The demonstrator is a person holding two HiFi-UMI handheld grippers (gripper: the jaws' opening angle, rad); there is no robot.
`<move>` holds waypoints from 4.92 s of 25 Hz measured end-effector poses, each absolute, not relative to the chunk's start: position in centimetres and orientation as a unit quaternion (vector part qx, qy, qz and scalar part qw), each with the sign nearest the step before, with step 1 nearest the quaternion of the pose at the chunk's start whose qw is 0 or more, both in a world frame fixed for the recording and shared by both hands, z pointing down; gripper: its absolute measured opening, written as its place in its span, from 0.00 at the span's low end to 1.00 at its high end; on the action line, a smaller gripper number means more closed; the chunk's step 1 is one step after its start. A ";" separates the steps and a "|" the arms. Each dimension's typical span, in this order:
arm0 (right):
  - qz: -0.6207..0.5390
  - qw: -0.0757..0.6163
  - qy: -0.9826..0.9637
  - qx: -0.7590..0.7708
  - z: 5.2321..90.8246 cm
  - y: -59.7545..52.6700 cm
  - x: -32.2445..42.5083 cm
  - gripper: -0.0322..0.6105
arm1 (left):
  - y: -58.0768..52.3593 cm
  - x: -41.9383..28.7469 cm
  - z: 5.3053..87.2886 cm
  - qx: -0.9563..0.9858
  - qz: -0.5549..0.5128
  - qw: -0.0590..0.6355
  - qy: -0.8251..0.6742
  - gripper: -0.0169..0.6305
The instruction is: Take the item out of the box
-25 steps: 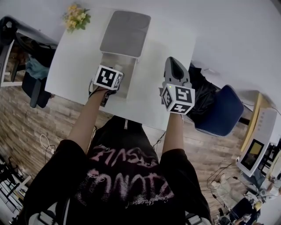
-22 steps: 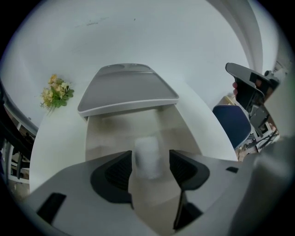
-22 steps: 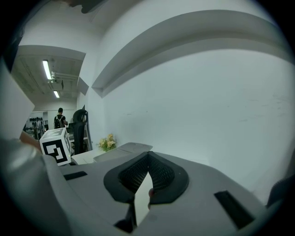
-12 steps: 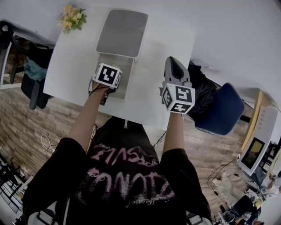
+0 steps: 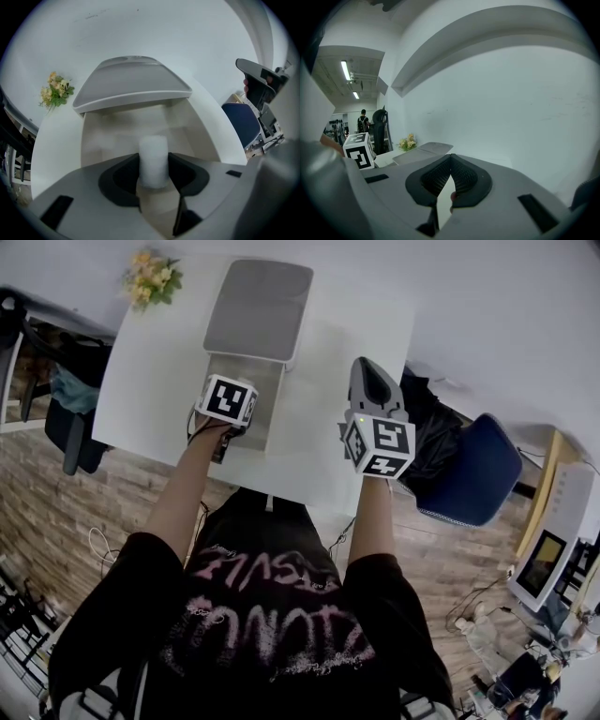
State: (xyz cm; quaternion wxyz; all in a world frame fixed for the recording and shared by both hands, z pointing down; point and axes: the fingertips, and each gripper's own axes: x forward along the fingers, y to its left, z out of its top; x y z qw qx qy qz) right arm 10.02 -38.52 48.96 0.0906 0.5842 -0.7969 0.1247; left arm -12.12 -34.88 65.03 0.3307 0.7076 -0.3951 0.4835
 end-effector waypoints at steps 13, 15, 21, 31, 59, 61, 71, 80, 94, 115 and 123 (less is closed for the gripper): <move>0.122 0.083 -0.801 0.581 47.9 -37.9 9.1 0.06 | -35.1 -12.6 62.6 0.733 0.438 0.312 -0.416 0.31; 0.122 0.083 -0.802 0.579 47.7 -37.8 8.9 0.06 | -34.9 -12.7 62.2 0.738 0.430 0.309 -0.418 0.31; 0.118 0.082 -0.805 0.575 47.3 -37.3 8.6 0.06 | -34.5 -12.9 60.8 0.752 0.408 0.301 -0.422 0.31; 0.115 0.072 -0.808 0.574 45.9 -37.0 8.1 0.06 | -35.2 -13.3 56.5 0.789 0.349 0.248 -0.440 0.31; 0.075 0.061 -0.812 0.575 40.4 -36.1 6.3 0.06 | -36.6 -16.0 42.8 0.826 0.189 0.131 -0.515 0.31; 0.072 0.063 -0.812 0.575 40.2 -35.8 6.2 0.06 | -36.4 -16.1 41.9 0.828 0.184 0.117 -0.517 0.31; 0.055 0.057 -0.812 0.579 38.7 -34.9 6.3 0.06 | -35.9 -16.6 37.8 0.834 0.144 0.081 -0.527 0.30; 0.044 0.051 -0.807 0.586 37.8 -34.3 6.5 0.06 | -35.3 -17.0 34.8 0.836 0.114 0.055 -0.534 0.30; 0.029 0.043 -0.803 0.594 36.4 -34.8 7.3 0.06 | -35.6 -17.3 31.9 0.839 0.085 0.024 -0.537 0.30; 0.022 0.034 -0.806 0.590 35.5 -35.7 6.3 0.06 | -36.3 -17.8 31.8 0.840 0.077 0.026 -0.536 0.30; 0.016 0.043 -0.804 0.593 35.4 -35.8 6.4 0.06 | -36.5 -18.3 31.6 0.842 0.078 0.023 -0.534 0.30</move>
